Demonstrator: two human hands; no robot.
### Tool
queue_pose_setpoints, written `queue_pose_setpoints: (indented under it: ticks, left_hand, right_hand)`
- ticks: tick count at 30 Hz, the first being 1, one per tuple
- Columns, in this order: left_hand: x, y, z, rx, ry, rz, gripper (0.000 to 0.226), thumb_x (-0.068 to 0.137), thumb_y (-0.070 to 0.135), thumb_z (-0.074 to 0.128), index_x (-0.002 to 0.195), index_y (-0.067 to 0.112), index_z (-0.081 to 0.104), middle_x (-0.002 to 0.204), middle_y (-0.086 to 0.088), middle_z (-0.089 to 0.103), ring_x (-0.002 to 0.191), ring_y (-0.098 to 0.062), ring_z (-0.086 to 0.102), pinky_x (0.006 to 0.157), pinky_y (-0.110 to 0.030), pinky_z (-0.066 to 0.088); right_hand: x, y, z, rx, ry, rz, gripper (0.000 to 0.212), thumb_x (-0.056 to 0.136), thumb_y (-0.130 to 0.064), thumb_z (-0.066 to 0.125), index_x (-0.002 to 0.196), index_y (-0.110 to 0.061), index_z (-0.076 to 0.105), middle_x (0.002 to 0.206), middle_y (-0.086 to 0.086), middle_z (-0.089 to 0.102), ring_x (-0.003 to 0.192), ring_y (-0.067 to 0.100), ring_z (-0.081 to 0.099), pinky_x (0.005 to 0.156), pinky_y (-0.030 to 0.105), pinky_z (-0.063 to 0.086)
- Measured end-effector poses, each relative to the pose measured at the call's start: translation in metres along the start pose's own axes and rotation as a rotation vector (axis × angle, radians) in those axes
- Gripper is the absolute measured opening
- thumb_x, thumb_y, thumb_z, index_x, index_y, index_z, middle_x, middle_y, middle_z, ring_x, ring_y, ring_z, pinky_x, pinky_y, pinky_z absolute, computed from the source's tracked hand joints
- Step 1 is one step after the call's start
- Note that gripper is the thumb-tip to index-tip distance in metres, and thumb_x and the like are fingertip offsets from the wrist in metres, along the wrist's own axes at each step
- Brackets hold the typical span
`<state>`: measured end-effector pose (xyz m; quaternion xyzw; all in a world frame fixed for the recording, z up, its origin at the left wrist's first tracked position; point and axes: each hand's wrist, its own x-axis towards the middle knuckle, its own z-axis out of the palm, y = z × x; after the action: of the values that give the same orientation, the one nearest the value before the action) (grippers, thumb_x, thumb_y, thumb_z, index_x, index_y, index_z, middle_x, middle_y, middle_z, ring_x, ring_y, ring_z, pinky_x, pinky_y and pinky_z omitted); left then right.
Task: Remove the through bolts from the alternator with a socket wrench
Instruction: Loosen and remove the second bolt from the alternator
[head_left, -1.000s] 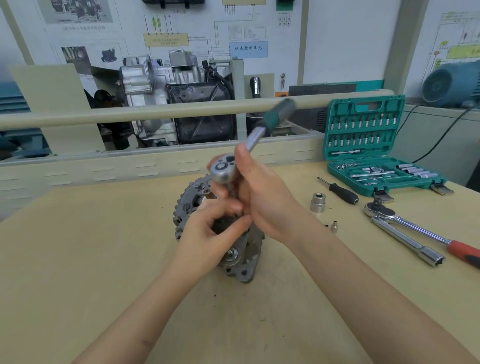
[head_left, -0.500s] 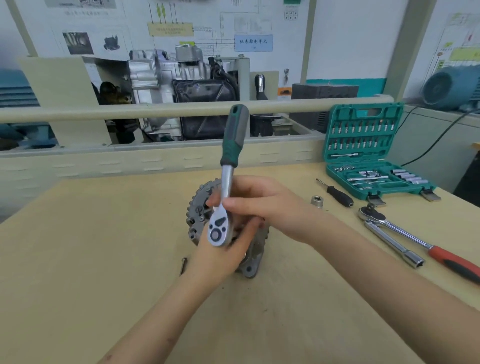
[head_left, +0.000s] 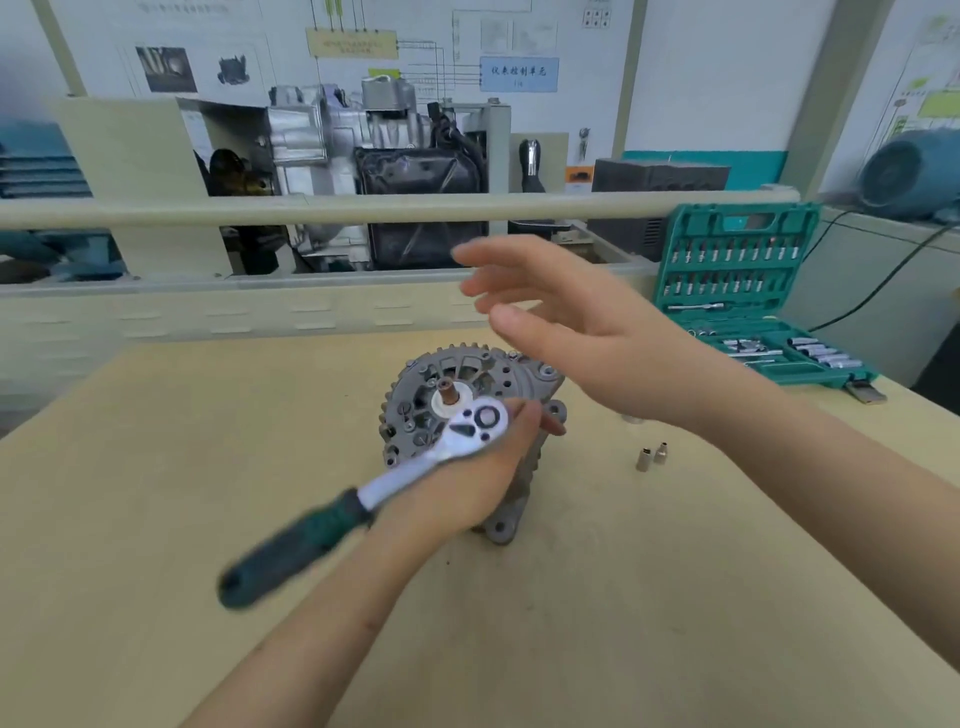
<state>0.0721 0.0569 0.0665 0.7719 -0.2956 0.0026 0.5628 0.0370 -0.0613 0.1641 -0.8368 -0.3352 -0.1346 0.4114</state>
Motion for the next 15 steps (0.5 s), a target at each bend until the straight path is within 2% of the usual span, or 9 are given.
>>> queue_pose_setpoints:
  ticks: [2,5,6,8,9,10,12,13,15]
  left_hand:
    - [0.006,0.009,-0.003,-0.072,-0.029,0.01,0.048,0.096,0.028,0.037,0.058,0.041,0.063,0.039,0.01,0.042,0.038,-0.004,0.036,0.042,-0.015,0.032]
    - [0.011,0.021,-0.008,-0.1,-0.159,0.073,0.05,0.087,0.02,0.035,0.046,0.033,0.061,0.035,0.005,0.038,0.036,-0.011,0.035,0.043,-0.016,0.033]
    - [0.012,0.023,-0.011,-0.15,-0.236,0.061,0.045,0.085,0.02,0.035,0.05,0.028,0.063,0.035,0.005,0.036,0.034,-0.012,0.031,0.04,-0.019,0.031]
    - [0.014,0.024,-0.017,-0.274,-0.378,-0.03,0.034,0.088,0.026,0.039,0.069,0.017,0.065,0.037,0.005,0.032,0.032,-0.01,0.023,0.037,-0.017,0.025]
    - [0.014,0.022,-0.019,-0.285,-0.379,-0.059,0.032,0.091,0.029,0.041,0.074,0.013,0.064,0.039,0.006,0.03,0.032,-0.008,0.021,0.036,-0.016,0.022]
    - [0.014,0.02,-0.019,-0.265,-0.32,-0.061,0.03,0.093,0.028,0.043,0.074,0.014,0.063,0.04,0.008,0.03,0.032,-0.007,0.021,0.036,-0.014,0.02]
    - [0.014,0.018,-0.018,-0.252,-0.096,0.032,0.028,0.093,0.016,0.046,0.07,0.016,0.06,0.039,0.012,0.029,0.032,-0.005,0.021,0.036,-0.011,0.018]
    - [0.014,0.017,-0.017,-0.277,-0.008,0.087,0.026,0.092,0.011,0.047,0.068,0.015,0.058,0.039,0.013,0.03,0.031,-0.004,0.022,0.036,-0.01,0.018]
    - [0.016,0.015,-0.017,-0.366,0.032,0.135,0.025,0.086,0.012,0.05,0.062,0.015,0.056,0.037,0.013,0.03,0.03,-0.004,0.021,0.037,-0.008,0.019]
  right_hand:
    - [0.001,-0.008,-0.003,-0.032,-0.102,-0.058,0.03,0.09,-0.032,0.041,0.116,-0.046,0.036,0.114,-0.022,0.049,0.104,-0.011,0.048,0.084,0.01,0.043]
    - [0.005,-0.008,-0.007,-0.242,-0.279,-0.064,0.036,0.092,-0.026,0.047,0.128,-0.027,0.045,0.109,-0.016,0.051,0.093,-0.012,0.046,0.076,0.0,0.036]
    - [0.006,-0.005,-0.008,-0.321,-0.284,-0.056,0.039,0.092,-0.023,0.05,0.13,-0.023,0.045,0.106,-0.017,0.049,0.087,-0.013,0.045,0.075,-0.001,0.034]
    - [0.009,0.0,-0.01,-0.353,-0.244,-0.009,0.043,0.091,-0.019,0.052,0.132,-0.025,0.044,0.096,-0.022,0.045,0.074,-0.019,0.045,0.067,0.0,0.035]
    - [0.01,0.002,-0.01,-0.351,-0.229,0.022,0.041,0.09,-0.019,0.052,0.13,-0.027,0.045,0.092,-0.02,0.043,0.069,-0.022,0.044,0.064,0.0,0.035]
    - [0.011,0.004,-0.01,-0.368,-0.214,0.062,0.037,0.09,-0.022,0.051,0.127,-0.029,0.048,0.091,-0.017,0.042,0.068,-0.02,0.045,0.063,0.0,0.035]
    - [0.01,0.01,-0.014,-0.37,-0.155,0.152,0.03,0.089,-0.03,0.052,0.119,-0.03,0.054,0.092,-0.011,0.041,0.075,-0.01,0.047,0.065,0.002,0.035]
    - [0.008,0.013,-0.018,-0.351,-0.133,0.183,0.03,0.087,-0.034,0.053,0.117,-0.03,0.055,0.098,-0.01,0.042,0.085,-0.006,0.048,0.069,0.004,0.035]
    - [0.006,0.016,-0.022,-0.41,-0.116,0.154,0.03,0.084,-0.042,0.056,0.112,-0.029,0.057,0.119,-0.003,0.042,0.113,0.01,0.042,0.084,0.011,0.029]
